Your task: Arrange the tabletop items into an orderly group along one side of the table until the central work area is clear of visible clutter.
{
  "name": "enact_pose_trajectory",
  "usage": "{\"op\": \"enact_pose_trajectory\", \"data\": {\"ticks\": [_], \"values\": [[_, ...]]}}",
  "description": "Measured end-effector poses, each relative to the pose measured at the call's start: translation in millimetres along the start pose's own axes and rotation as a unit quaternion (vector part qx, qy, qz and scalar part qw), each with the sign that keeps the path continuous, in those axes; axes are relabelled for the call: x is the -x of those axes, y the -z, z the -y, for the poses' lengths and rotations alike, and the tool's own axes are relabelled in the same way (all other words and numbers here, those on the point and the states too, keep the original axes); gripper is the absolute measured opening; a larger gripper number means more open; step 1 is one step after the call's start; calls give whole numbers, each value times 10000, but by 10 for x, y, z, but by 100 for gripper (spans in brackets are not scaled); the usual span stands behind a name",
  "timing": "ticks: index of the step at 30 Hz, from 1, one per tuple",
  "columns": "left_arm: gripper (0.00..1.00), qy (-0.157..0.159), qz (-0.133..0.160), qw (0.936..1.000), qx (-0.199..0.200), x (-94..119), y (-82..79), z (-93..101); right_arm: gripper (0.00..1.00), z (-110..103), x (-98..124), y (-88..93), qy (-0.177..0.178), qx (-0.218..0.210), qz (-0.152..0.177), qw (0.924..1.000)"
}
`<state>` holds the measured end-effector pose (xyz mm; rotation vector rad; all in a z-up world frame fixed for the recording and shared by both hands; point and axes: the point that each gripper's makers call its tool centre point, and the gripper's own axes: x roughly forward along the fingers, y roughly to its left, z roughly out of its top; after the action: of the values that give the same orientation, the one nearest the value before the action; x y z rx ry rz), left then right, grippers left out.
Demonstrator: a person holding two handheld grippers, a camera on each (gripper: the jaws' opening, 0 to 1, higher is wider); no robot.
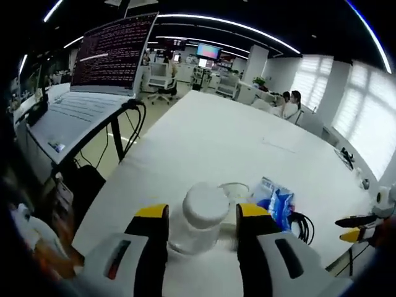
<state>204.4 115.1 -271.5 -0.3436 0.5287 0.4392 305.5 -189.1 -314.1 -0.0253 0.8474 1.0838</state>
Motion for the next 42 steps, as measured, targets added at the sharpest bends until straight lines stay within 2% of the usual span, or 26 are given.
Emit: {"op": "enact_pose_trajectory", "data": {"ticks": [4,10,13,15,22,25,29,34,36,38,39,42], "values": [[38,-100,118,9999,-33,19,-67,-29,58,43,4,-19,-57,51,-25,10000],[35,-238,182,9995,77,147,-68,-11,58,12,28,-23,-132,108,-43,9998],[30,-292,238,9993,58,132,-96,-6,58,41,21,-18,-157,135,-71,9998],[21,-310,363,9989,1,150,-141,10,58,60,26,-26,-181,159,-79,9997],[20,-248,334,9989,-192,140,-143,30,58,118,47,-51,-176,162,-51,9997],[20,-95,312,9991,-279,134,-150,40,58,140,56,-54,-152,150,-37,9998],[20,334,320,9984,-337,114,-159,53,58,162,59,-51,-131,118,-6,9998],[20,883,242,9921,-862,131,-165,23,58,131,63,-33,-89,50,40,9999],[20,1152,200,9886,-944,120,-151,85,58,106,74,-5,-60,7,54,10000],[20,1145,175,9885,-968,128,-154,68,58,91,79,13,-46,-1,50,10000],[20,1341,133,9847,-1104,127,-142,95,58,64,90,28,-31,-6,49,10000],[20,1566,114,9798,-1242,147,-124,136,58,60,105,30,8,-50,87,9999]]}}
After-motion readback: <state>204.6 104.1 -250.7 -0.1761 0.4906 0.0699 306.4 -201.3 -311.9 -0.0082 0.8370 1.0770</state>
